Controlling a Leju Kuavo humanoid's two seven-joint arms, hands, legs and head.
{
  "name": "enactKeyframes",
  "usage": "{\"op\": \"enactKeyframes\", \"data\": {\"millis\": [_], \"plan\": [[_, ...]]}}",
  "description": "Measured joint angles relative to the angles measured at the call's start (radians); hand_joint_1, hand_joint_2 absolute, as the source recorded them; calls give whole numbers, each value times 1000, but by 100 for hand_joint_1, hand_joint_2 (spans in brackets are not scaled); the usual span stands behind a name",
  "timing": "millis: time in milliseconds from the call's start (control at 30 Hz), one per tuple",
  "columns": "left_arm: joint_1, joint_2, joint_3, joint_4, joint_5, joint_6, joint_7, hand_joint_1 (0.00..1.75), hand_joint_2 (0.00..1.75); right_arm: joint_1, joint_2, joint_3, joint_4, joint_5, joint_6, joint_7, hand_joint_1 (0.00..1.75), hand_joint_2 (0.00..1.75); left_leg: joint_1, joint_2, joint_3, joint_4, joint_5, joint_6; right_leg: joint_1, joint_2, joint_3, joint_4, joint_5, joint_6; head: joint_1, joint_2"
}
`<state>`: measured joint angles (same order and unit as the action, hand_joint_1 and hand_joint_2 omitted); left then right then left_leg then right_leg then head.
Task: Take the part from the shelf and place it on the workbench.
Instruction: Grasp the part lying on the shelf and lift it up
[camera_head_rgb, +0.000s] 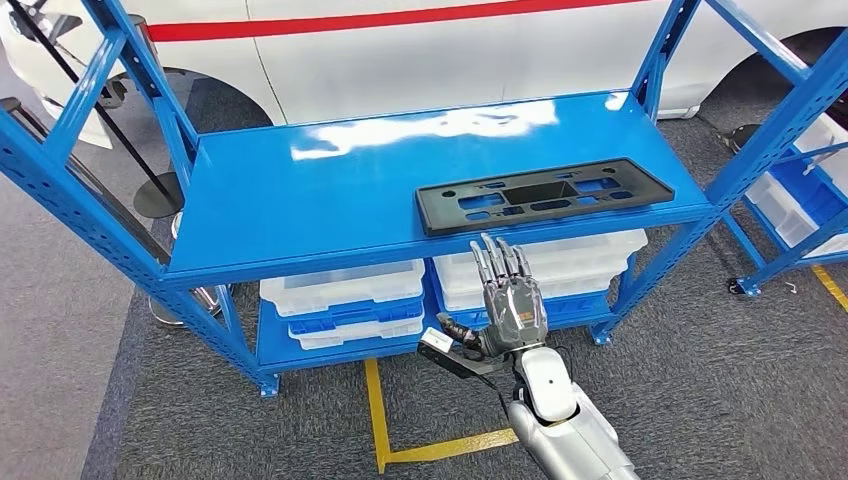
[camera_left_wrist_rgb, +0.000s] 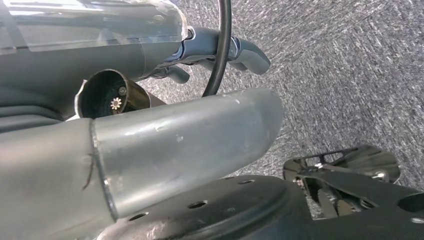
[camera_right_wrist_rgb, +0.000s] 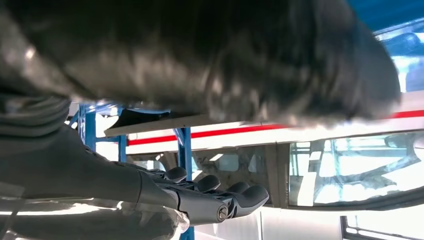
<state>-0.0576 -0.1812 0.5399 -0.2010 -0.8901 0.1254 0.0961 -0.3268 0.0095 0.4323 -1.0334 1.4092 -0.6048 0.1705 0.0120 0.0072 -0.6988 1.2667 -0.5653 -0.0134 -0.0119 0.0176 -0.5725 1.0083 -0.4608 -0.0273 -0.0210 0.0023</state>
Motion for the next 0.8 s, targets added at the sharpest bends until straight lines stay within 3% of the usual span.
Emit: {"op": "enactKeyframes", "data": {"millis": [67,133,200,267,333,433,467,500,533,600,633,700,800], "plan": [[0,0,0,0,-1,0,0,0,0,1,0,0,0,12,-2,6,0,0,4,0,41,-100,69,-2,-2,4,3,7,-8,6,0,0],[0,0,0,0,-1,0,0,0,0,0,0,0,-1,24,-7,12,0,87,3,-6,91,-206,108,2,-1,6,3,17,-18,16,0,0],[0,0,0,0,-2,0,0,0,0,0,0,0,-3,32,-12,17,0,175,-1,-11,105,-236,106,10,1,7,0,21,-21,25,1,0],[-1,0,1,0,-3,0,0,0,0,0,0,0,-4,39,-14,20,0,175,-2,-10,106,-242,109,23,-1,6,0,21,-24,34,1,0],[-1,0,1,0,-4,0,-1,0,0,1,0,-1,-7,51,-19,26,0,175,0,-8,112,-250,111,38,-3,0,-15,56,-49,43,2,0],[-1,0,2,0,-8,0,-1,0,0,4,0,-8,-10,70,-27,33,0,175,0,-4,116,-253,109,50,-3,-8,-107,236,-128,51,2,0],[-1,0,3,0,-10,0,-1,0,0,7,0,-10,-10,77,-27,37,0,175,-1,-3,116,-253,108,51,-4,-8,-135,285,-139,53,2,0],[-1,0,4,0,-12,0,-1,0,0,9,0,-12,-10,85,-27,40,0,175,-1,-3,118,-252,106,51,-4,-8,-148,300,-131,53,2,0],[-1,0,5,0,-13,0,-1,0,0,10,0,-14,-10,94,-27,44,0,175,-1,-4,121,-251,104,50,-4,-9,-141,274,-102,51,2,0],[-1,-1,7,0,-15,0,-1,0,0,8,0,-22,-11,109,-26,51,0,175,-2,-4,129,-250,97,45,-1,-13,-85,147,-28,43,2,0],[-2,-1,7,0,-15,0,-1,0,0,6,0,-25,-12,114,-26,54,0,175,-4,-4,132,-248,93,42,1,-15,-56,85,-5,38,3,0],[-3,-2,8,0,-16,0,-1,0,0,3,0,-31,-13,120,-26,58,0,175,-6,-3,134,-248,90,33,7,-17,-29,30,1,32,3,0],[-5,-2,9,0,-17,-1,-1,0,0,1,-1,-43,-19,131,-26,67,0,175,-6,0,134,-245,81,17,3,-14,-23,18,2,20,2,0]]}}
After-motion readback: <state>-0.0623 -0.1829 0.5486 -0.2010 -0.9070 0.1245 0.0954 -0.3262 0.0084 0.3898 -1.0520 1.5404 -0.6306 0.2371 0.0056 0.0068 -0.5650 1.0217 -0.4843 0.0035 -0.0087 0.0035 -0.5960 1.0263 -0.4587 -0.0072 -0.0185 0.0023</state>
